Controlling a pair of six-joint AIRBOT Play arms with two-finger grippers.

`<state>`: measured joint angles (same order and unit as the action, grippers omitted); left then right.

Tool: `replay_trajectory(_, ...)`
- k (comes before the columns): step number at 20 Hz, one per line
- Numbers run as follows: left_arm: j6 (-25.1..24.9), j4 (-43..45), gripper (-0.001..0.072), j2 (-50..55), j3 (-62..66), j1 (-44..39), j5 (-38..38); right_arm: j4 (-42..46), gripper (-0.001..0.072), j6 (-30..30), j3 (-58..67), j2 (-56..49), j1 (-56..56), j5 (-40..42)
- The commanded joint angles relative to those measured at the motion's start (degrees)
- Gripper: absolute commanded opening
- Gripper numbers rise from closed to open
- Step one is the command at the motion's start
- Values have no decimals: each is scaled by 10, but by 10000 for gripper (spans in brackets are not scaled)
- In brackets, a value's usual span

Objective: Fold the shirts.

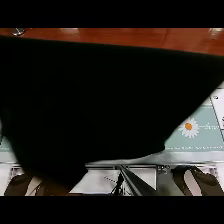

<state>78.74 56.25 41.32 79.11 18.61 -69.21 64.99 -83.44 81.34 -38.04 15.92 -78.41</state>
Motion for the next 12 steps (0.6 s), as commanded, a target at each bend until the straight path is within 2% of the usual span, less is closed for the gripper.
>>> replay_trajectory(1, -31, -38, 26, 131, -67, -48, 46, -72, 23, 48, -114, -115, -1, 118)
replay_trajectory(4, -31, -38, 26, 260, -51, -113, 154, -191, 23, 107, -104, -268, -1, 203)
replay_trajectory(7, -8, -38, 26, 360, -20, -145, 243, -260, 23, 127, -45, -416, -1, 228)
replay_trajectory(12, 30, -38, 26, 477, 23, -152, 293, -305, 23, 123, 83, -599, -1, 233)
